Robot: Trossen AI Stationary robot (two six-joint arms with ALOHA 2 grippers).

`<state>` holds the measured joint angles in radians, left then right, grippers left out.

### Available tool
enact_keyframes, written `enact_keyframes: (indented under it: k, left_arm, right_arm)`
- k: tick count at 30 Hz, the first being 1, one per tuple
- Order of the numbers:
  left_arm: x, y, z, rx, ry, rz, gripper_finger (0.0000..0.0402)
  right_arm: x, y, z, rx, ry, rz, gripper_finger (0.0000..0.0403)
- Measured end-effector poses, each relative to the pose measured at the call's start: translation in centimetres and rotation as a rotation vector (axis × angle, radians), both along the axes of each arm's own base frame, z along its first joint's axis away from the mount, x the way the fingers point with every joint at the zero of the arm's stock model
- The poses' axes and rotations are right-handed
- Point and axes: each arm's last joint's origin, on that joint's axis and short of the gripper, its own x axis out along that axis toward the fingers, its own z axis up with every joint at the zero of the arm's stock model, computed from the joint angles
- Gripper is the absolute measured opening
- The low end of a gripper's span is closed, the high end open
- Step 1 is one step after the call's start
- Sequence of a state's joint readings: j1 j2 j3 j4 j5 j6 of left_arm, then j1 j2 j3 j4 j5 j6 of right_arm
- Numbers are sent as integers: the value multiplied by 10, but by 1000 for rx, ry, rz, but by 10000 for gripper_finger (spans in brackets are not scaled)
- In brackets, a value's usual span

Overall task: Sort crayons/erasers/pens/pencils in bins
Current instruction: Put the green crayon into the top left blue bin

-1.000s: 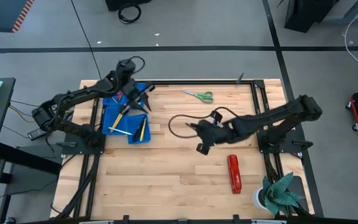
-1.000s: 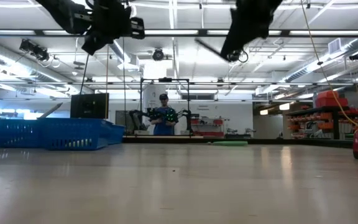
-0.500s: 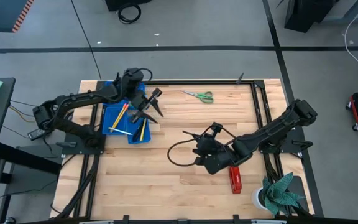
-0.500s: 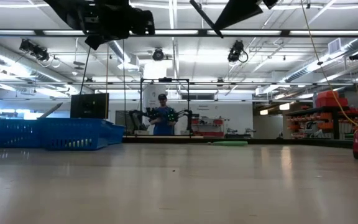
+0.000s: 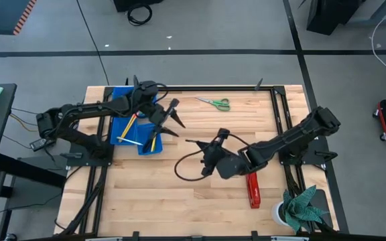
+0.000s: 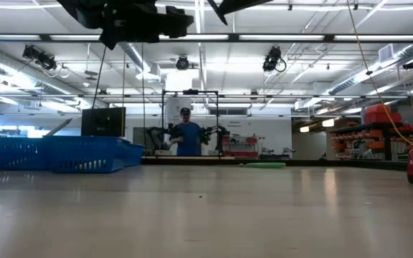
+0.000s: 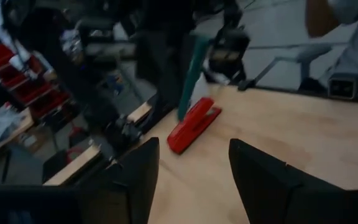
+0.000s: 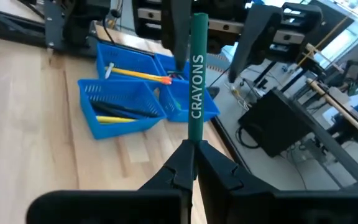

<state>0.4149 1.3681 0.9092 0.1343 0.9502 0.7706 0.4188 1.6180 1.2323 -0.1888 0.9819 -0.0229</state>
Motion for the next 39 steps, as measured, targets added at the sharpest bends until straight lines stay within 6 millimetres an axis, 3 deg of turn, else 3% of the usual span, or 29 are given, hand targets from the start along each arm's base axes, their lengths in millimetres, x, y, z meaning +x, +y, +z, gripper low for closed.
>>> enact_keyframes:
  k: [5,11,25,39]
  left_arm:
    - [5,-11,7,-46,-34,-46,198]
    - [10,-18,14,-104,-47,4,191]
    - [18,-34,11,-116,-37,-52,186]
    - [19,-29,9,-150,-14,-30,118]
  right_arm:
    - [9,-12,4,12,-4,54,23]
    - [13,-12,8,20,-21,133,23]
    - [14,-13,8,11,-18,138,23]
    - [13,-19,5,35,9,114,23]
